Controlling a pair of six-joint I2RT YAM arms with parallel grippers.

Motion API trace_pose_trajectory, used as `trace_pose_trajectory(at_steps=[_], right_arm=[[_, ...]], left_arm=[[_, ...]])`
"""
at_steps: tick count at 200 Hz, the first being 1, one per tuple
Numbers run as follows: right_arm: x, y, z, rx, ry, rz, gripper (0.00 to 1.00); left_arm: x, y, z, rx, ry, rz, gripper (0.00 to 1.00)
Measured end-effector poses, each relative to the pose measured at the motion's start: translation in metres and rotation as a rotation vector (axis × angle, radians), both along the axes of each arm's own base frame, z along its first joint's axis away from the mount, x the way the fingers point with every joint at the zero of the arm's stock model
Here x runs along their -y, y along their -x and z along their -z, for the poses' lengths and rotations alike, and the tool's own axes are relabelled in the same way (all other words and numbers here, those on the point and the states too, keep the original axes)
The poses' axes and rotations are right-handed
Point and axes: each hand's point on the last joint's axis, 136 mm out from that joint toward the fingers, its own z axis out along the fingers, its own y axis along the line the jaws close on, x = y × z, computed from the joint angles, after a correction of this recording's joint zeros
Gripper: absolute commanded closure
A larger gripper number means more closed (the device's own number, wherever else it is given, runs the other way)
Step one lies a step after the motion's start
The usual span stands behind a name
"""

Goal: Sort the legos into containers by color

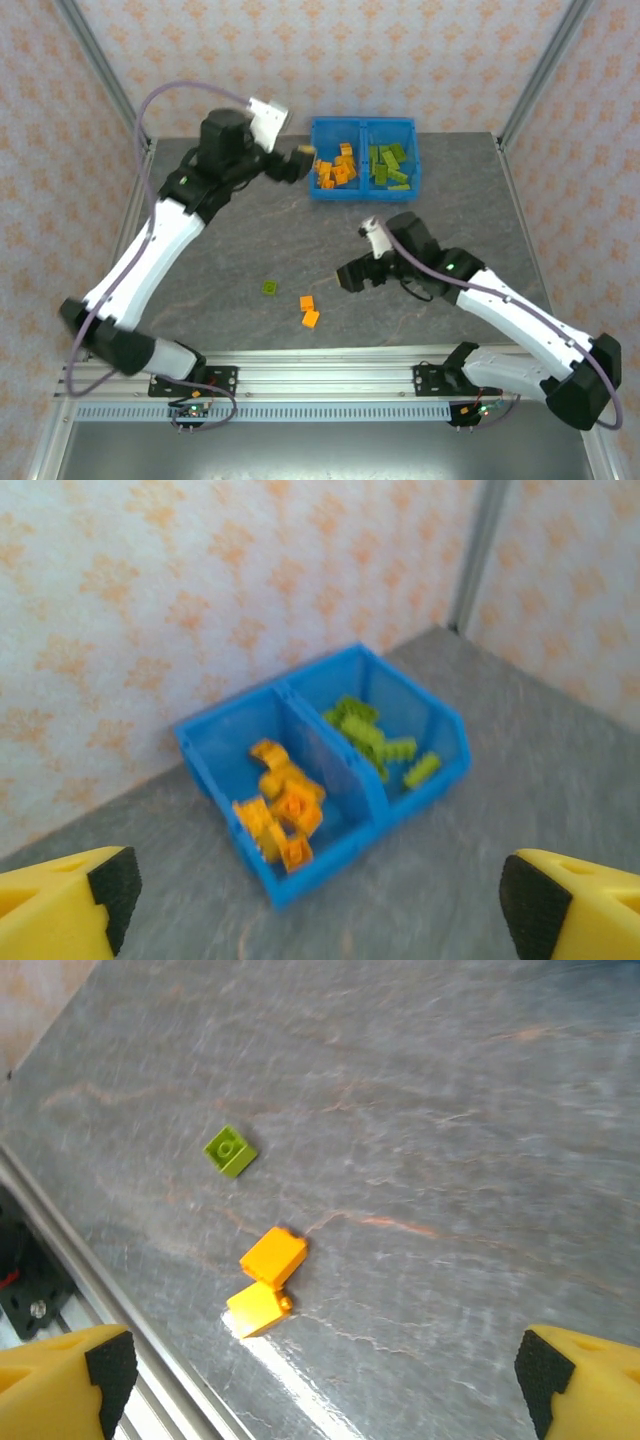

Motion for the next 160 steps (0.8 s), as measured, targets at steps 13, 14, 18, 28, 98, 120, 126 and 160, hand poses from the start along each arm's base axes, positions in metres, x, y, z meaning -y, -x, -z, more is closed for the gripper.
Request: trace_pose_trajectory(at_steps=[13, 14, 18, 28, 98, 120, 126, 160], right_arm=[[-0.013, 0.008, 0.016, -0.019, 0.021, -0.036, 0.01], [-0.014, 0.009, 0.018, -0.023, 0.023, -0.038, 0.01], [-0.017, 0.011, 0.023, -0.034, 0.030, -0.042, 0.01], [-0.025, 0.012, 0.035, -0.073, 0.051, -0.036, 0.01], [-0.109, 0.017, 0.106, -0.328, 0.299, 0.025, 0.01], [-0.121, 0.021, 0.121, -0.347, 0.363, 0.049, 0.01], [-0.121, 0.021, 0.126, -0.350, 0.380, 0.062, 0.01], [-0.104, 0.017, 0.151, -0.381, 0.488, 0.155, 0.11]], left_arm=[[-0.014, 0.038, 0.021, 0.019, -0.101, 0.058, 0.00], [-0.015, 0.040, 0.023, 0.021, -0.108, 0.061, 0.00], [-0.019, 0.051, 0.031, 0.022, -0.139, 0.075, 0.00], [-0.031, 0.078, 0.049, 0.040, -0.223, 0.115, 0.00], [-0.091, 0.223, 0.120, 0.244, -0.630, 0.367, 0.00], [-0.096, 0.242, 0.150, 0.196, -0.700, 0.454, 0.00], [-0.098, 0.247, 0.159, 0.180, -0.712, 0.474, 0.00], [-0.103, 0.266, 0.178, 0.169, -0.736, 0.521, 0.00]])
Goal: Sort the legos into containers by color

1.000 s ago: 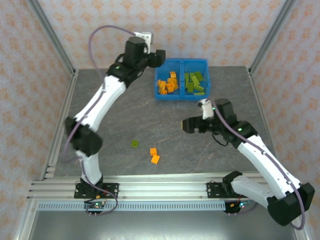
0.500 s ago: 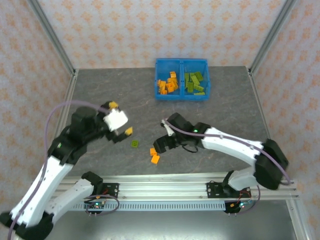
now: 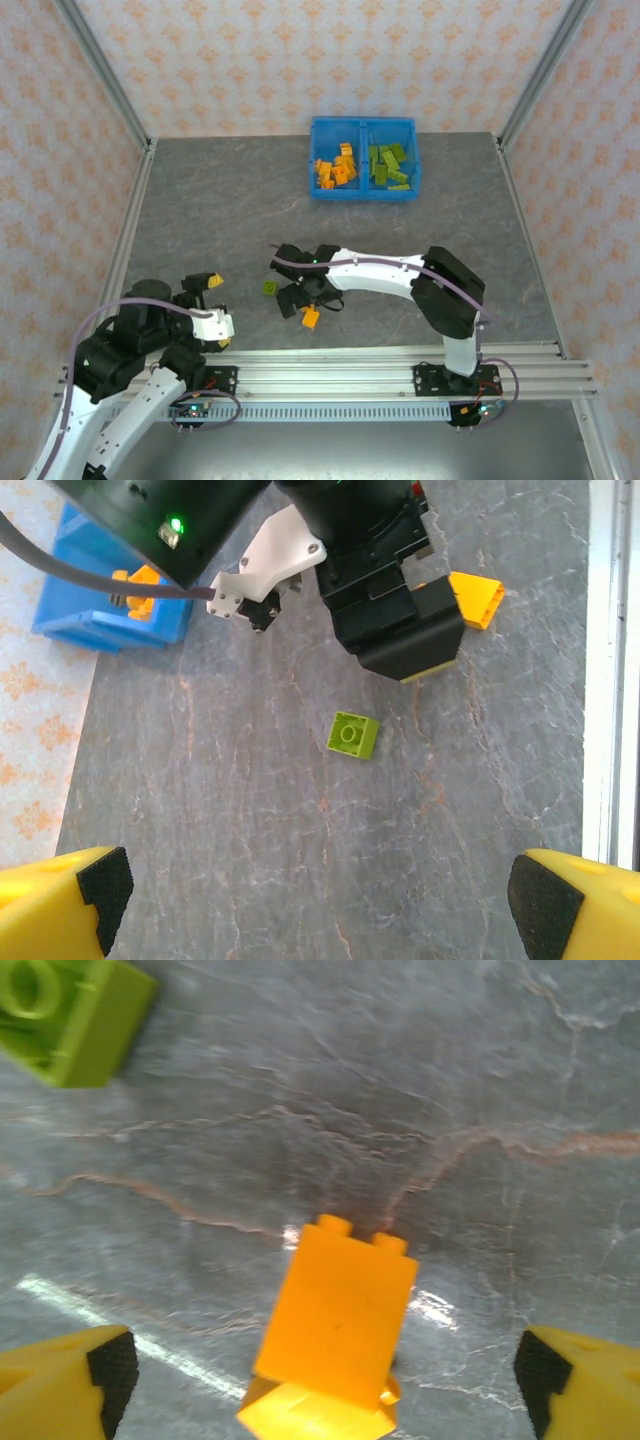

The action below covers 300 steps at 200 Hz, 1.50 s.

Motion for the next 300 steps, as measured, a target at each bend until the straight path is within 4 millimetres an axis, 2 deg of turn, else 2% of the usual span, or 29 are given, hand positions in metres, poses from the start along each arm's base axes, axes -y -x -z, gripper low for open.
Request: trace_pose_trajectory(at_steps=[27, 47, 80, 131, 152, 164, 185, 205, 238, 265, 300], right_arm=[[0.008, 0.004, 0.012, -0.031, 0.045, 0.039, 0.27], [0.007, 0.006, 0.014, -0.048, 0.045, 0.055, 0.45], [0.007, 0.006, 0.018, -0.060, 0.048, 0.085, 0.62], [0.005, -0.004, 0.013, -0.024, 0.026, 0.107, 0.67], [0.009, -0.016, -0.009, 0.027, -0.017, 0.129, 0.68], [0.014, -0.029, -0.032, 0.077, -0.061, 0.151, 0.68], [0.030, -0.061, -0.081, 0.190, -0.147, 0.211, 0.68], [0.054, -0.103, -0.124, 0.298, -0.206, 0.285, 0.68], [0.087, -0.180, -0.167, 0.430, -0.246, 0.379, 0.69], [0.096, -0.254, -0.179, 0.498, -0.261, 0.433, 0.68], [0.092, -0.350, -0.159, 0.535, -0.278, 0.474, 0.68]], left_arm=[[0.002, 0.004, 0.009, -0.025, -0.002, 0.023, 0.00], [0.004, 0.006, 0.014, -0.041, 0.001, 0.035, 0.00], [0.005, 0.007, 0.015, -0.044, 0.006, 0.041, 0.00], [0.013, 0.005, 0.014, -0.036, 0.051, 0.059, 0.00], [0.023, -0.003, 0.008, -0.023, 0.125, 0.057, 0.00], [0.032, -0.009, 0.004, -0.013, 0.196, 0.057, 0.00], [0.048, -0.022, -0.006, -0.012, 0.327, 0.054, 0.00], [0.062, -0.040, -0.021, -0.042, 0.445, 0.029, 0.00], [0.081, -0.086, -0.046, -0.117, 0.640, -0.081, 0.00], [0.083, -0.121, -0.065, -0.161, 0.761, -0.220, 0.00], [0.083, -0.145, -0.112, -0.160, 0.886, -0.305, 0.00]])
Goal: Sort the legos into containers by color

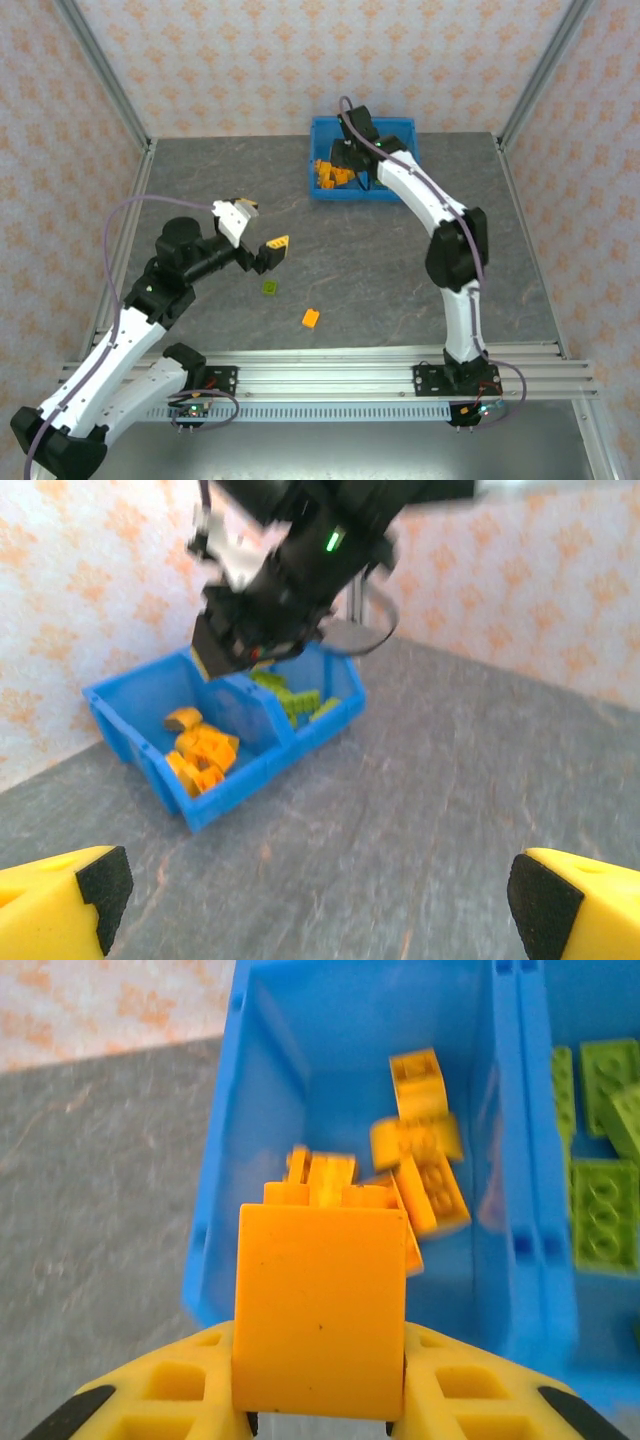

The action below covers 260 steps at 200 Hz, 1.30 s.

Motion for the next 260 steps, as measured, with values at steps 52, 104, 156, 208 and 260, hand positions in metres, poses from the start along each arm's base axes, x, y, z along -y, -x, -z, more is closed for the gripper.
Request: trace_pose_trajectory(at_steps=[52, 104, 156, 208, 260], right_arm=[[-0.009, -0.079, 0.057, 0.002, -0.047, 0.014, 0.52], [-0.016, -0.079, 0.065, -0.018, -0.077, -0.007, 0.36], [-0.017, -0.051, 0.005, 0.006, -0.104, -0.065, 0.34], [-0.019, 0.131, -0.083, 0.104, -0.022, -0.317, 0.21], [-0.036, 0.291, 0.002, -0.017, 0.083, -0.646, 0.11]], left_arm=[[0.034, 0.009, -0.011, 0.008, -0.028, 0.110, 0.00], [0.054, 0.014, 0.017, -0.026, -0.126, 0.177, 0.00], [0.048, 0.005, 0.024, -0.015, -0.177, 0.128, 0.00], [0.034, 0.013, 0.047, 0.056, -0.347, 0.137, 0.00], [0.011, 0.092, 0.111, 0.166, -0.654, 0.473, 0.00]])
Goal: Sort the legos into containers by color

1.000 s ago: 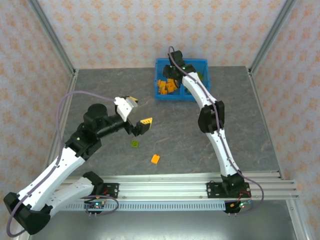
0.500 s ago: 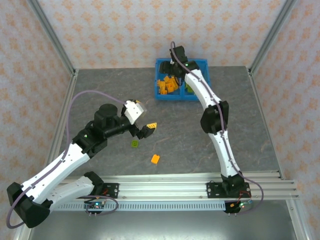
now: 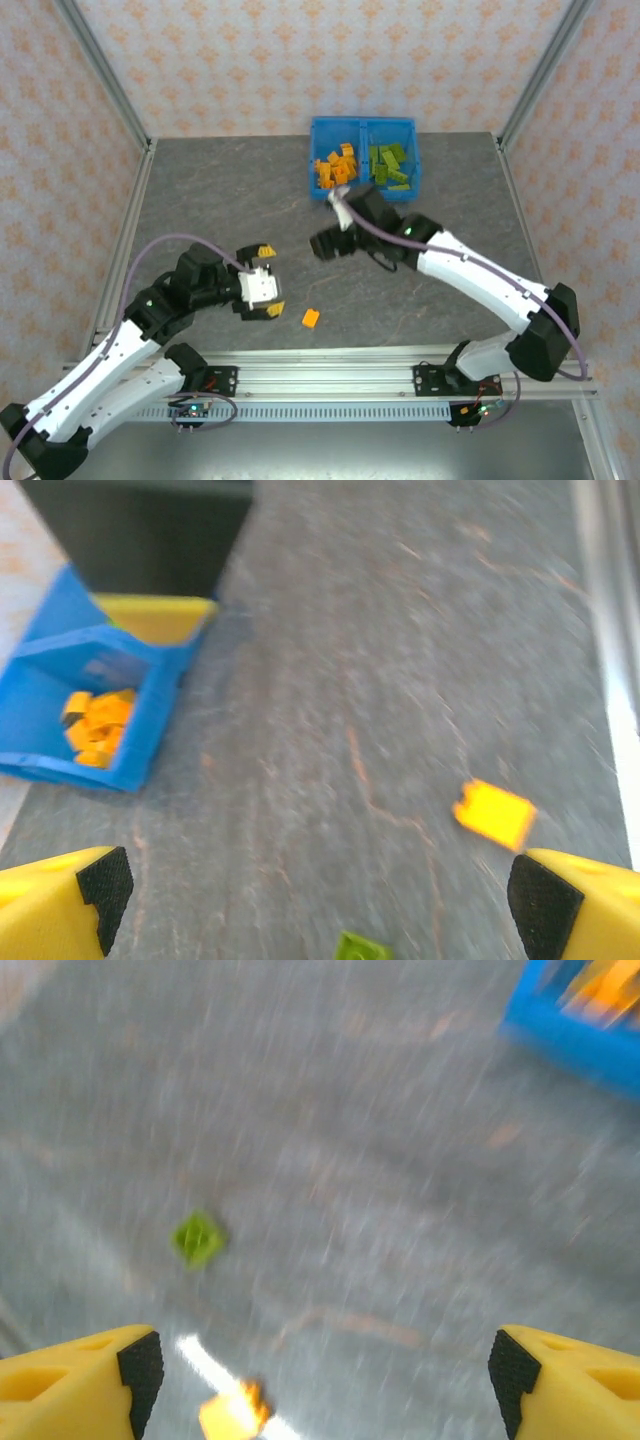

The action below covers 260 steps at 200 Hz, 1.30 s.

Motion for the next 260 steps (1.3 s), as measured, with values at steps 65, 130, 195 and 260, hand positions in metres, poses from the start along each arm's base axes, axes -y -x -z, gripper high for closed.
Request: trace_pose_trajectory(at_steps=[65, 130, 195, 260], right_arm=[[-0.026, 0.093, 0.105, -0.152, 0.155, -0.249, 0.00], [-0.040, 0.102, 0.155, -0.168, 0.258, -0.329, 0.04], [-0.043, 0.096, 0.179, -0.141, 0.332, -0.357, 0.27], [-0.039, 0.086, 0.181, -0.084, 0.379, -0.324, 0.56]], left_arm=[[-0.017, 0.051, 0.035, -0.064, -0.102, 0.166, 0.00], [-0.020, 0.063, 0.051, -0.095, -0.071, 0.169, 0.00], [-0.021, 0.067, 0.055, -0.119, -0.040, 0.145, 0.00], [-0.019, 0.065, 0.056, -0.125, -0.024, 0.132, 0.00]])
